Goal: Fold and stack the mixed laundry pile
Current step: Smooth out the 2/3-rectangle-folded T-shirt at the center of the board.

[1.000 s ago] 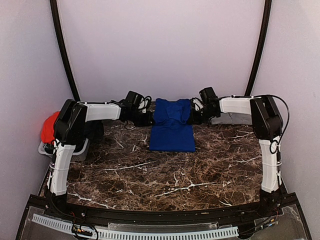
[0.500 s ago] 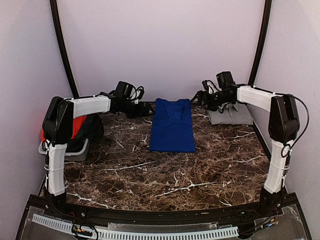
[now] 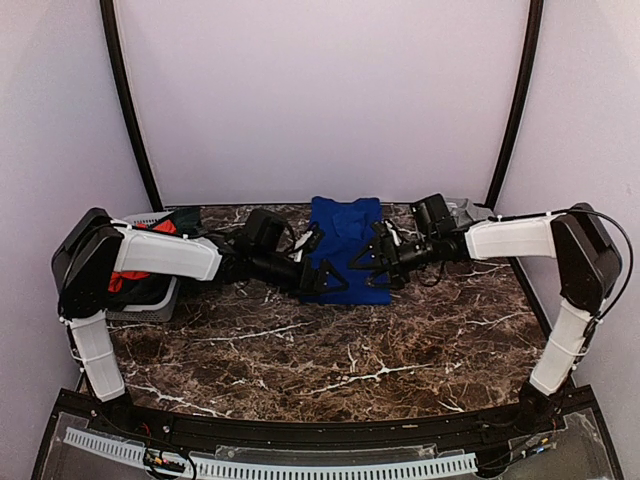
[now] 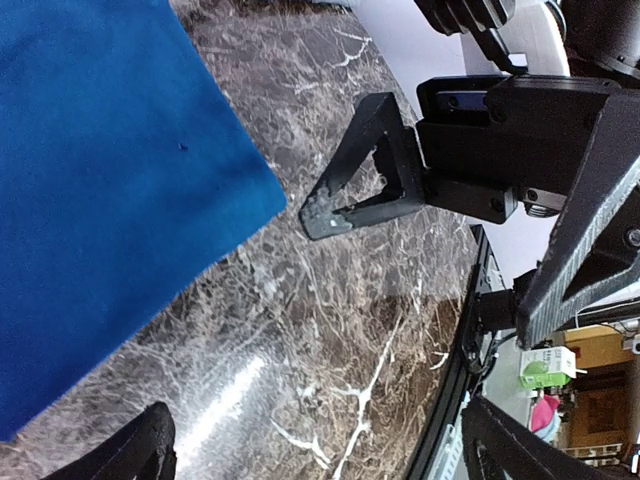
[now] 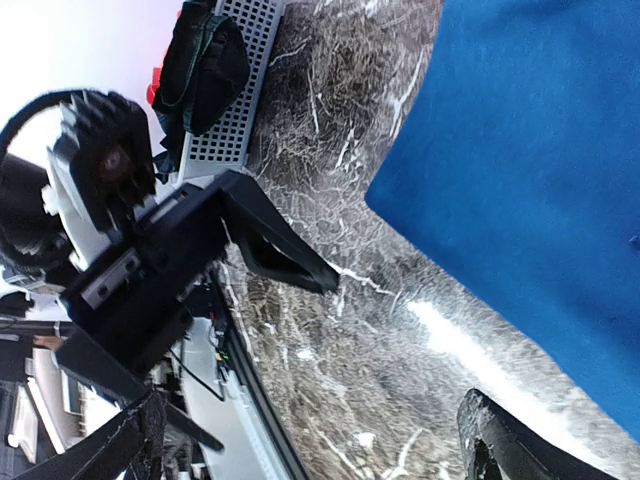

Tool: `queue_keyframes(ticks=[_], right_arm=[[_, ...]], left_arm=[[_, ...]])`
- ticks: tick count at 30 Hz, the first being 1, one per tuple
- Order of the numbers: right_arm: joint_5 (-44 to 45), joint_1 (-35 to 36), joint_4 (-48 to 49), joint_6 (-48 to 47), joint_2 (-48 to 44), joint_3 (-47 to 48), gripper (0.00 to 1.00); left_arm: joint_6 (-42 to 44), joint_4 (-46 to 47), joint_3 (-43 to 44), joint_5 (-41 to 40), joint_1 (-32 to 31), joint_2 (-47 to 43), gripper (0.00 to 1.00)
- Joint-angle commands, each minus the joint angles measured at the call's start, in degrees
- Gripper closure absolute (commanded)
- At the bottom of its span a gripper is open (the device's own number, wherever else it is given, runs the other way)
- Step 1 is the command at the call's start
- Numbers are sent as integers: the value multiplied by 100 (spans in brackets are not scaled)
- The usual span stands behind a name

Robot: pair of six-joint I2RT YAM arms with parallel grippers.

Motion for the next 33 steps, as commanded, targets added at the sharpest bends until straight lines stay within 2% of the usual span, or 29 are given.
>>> queue_keyframes(ticks=[1,5,10,19,27,31,33], right_arm=[[-206,42,1523,973,260,-356,2],[-273,35,2250,1414,814,-424,2],[-434,41,2941,1878,1474,-316,4],[-256,-282,3004,1788,1794,-810,5],[-459,-619,3037,1594,1574,-1525,9],[-528,-630,2713,1322,1002,-1724,11],[-457,-636,2362,1093,593,-1766,12]], left_arm=[[-779,1221,-245,345,43,93,1],[-1096,1741,-222,316,48,475,1],[-1218,1883,149,267,83,967,1],[-1847,2844,-442,462,550,1525,1],[-1902,2888,-1133,441,675,1064,1],[-1564,2495,-1374,135,714,519,1],[-1222,1954,-1393,-203,716,150,1]])
